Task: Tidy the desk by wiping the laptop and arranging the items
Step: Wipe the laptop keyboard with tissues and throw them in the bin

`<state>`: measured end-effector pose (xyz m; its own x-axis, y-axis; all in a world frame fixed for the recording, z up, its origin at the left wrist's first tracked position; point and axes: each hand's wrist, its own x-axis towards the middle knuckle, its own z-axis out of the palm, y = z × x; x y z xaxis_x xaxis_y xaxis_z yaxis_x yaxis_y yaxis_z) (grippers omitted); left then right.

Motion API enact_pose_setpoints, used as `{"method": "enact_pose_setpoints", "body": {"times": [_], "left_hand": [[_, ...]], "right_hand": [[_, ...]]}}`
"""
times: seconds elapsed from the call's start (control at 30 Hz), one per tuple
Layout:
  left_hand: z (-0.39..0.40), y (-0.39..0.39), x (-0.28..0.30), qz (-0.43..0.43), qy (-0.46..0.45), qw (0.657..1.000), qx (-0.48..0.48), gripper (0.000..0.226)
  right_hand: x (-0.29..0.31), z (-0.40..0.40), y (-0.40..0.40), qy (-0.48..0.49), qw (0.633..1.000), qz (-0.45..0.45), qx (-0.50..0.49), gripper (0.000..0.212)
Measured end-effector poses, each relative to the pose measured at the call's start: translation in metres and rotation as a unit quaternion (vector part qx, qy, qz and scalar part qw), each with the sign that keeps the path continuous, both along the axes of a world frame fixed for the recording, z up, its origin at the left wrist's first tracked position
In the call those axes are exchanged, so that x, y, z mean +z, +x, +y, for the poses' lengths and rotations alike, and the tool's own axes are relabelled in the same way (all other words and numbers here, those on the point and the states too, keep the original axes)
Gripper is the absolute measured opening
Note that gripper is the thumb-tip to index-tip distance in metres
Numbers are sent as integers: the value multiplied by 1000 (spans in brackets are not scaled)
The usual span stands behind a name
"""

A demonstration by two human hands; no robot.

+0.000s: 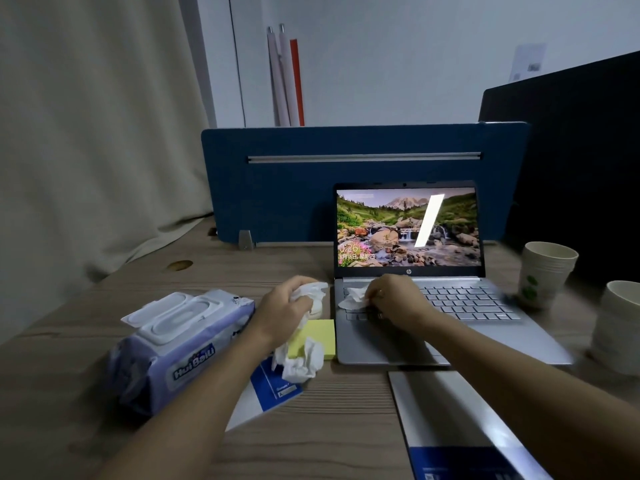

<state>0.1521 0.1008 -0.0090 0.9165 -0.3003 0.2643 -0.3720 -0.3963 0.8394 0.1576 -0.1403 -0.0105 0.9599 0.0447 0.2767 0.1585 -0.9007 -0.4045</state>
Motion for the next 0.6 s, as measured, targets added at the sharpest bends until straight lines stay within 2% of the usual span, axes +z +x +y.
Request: {"method": "enact_pose_setpoints", "body": {"times": [0.13, 0.33, 0.5, 0.6], "left_hand": [[2, -4, 1, 13, -20, 1000, 3, 35], [3, -25, 10, 11, -57, 998, 19, 54], [10, -51, 23, 10, -47, 999, 17, 85], [19, -67, 28, 20, -37, 999, 15, 81]], "right_hand": [[4, 0, -13, 97, 994, -49, 6, 14], [22, 24, -47, 163, 983, -43, 78, 19], [36, 57, -84, 239, 957, 9, 164, 24], [40, 72, -103, 300, 931, 51, 202, 26]]}}
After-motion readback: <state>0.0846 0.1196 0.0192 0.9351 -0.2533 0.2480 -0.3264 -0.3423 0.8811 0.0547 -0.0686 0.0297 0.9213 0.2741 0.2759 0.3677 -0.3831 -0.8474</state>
